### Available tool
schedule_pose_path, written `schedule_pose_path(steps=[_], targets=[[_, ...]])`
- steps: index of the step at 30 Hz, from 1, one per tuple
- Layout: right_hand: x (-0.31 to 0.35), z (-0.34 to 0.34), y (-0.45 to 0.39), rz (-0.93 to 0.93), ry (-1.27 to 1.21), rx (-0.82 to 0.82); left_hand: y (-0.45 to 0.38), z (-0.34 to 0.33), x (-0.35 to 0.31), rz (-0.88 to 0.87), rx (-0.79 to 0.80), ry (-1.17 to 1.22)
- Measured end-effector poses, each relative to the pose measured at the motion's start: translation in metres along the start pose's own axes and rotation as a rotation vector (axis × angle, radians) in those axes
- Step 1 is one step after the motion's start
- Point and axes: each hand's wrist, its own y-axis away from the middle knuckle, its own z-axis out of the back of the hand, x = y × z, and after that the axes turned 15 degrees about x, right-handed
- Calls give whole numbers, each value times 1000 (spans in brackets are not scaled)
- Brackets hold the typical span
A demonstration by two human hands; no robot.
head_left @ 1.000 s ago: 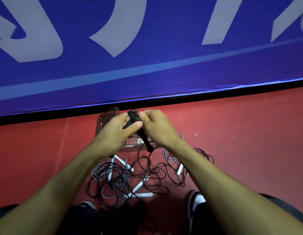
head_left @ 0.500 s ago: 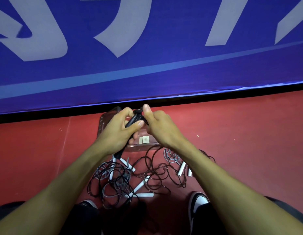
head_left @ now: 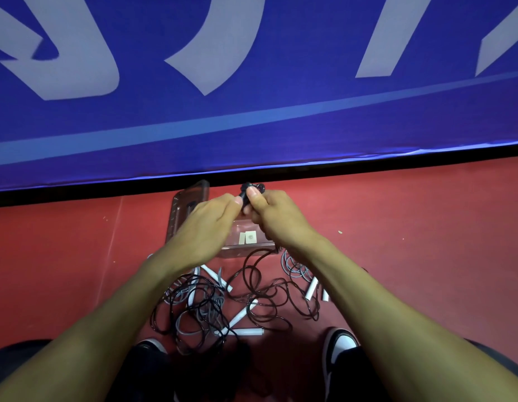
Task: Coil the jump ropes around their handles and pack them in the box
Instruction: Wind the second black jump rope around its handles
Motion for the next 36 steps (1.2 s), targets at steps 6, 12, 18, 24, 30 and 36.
schedule_pose_path(steps=[6,12,18,24,30,36], targets=[[1,0,2,50,10,-22,-2,8,7,81,84,159],[6,-4,10,89,182,2,-2,-2,0,-70,112,382],[3,-3,6,39,251,-22,0,-5,-1,-42,76,142],[11,-3,13,-31,277,-97,-1,-20,2,-98,-115,-237],[9,0,7,92,234,-36,-1,-4,0,-145,-87,-162],[5,-1,7,152,193,67,2,14,1,99,195,130]])
